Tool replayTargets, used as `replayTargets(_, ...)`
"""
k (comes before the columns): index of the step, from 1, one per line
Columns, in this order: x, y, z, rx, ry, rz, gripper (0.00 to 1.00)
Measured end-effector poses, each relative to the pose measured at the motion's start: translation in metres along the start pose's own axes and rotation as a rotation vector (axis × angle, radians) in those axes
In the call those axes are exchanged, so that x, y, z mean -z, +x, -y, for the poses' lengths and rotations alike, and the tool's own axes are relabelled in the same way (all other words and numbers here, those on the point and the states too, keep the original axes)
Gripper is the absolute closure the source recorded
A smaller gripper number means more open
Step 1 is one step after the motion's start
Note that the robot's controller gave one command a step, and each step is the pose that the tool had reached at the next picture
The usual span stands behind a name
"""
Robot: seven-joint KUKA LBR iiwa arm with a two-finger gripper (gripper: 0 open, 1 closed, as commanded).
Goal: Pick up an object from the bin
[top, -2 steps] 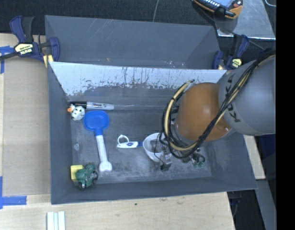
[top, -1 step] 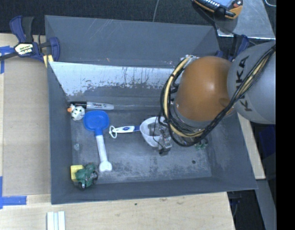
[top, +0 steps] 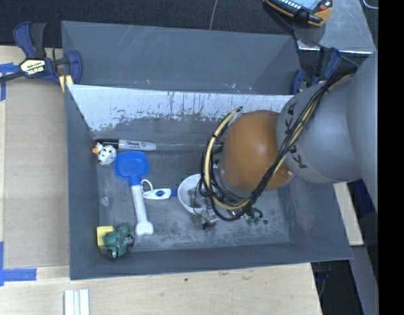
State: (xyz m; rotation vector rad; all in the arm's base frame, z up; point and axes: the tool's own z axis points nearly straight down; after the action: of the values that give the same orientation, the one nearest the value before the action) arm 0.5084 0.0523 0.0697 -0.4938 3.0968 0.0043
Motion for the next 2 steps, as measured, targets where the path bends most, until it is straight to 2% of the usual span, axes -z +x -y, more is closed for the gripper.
replayTargets(1, 0.086, -0.010, 0.025, 0.151, 0.004, 0.010, 1.00)
replayTargets(2, 0.227, 0.012, 0.037, 0.786, 0.011, 0.015, 1.00)
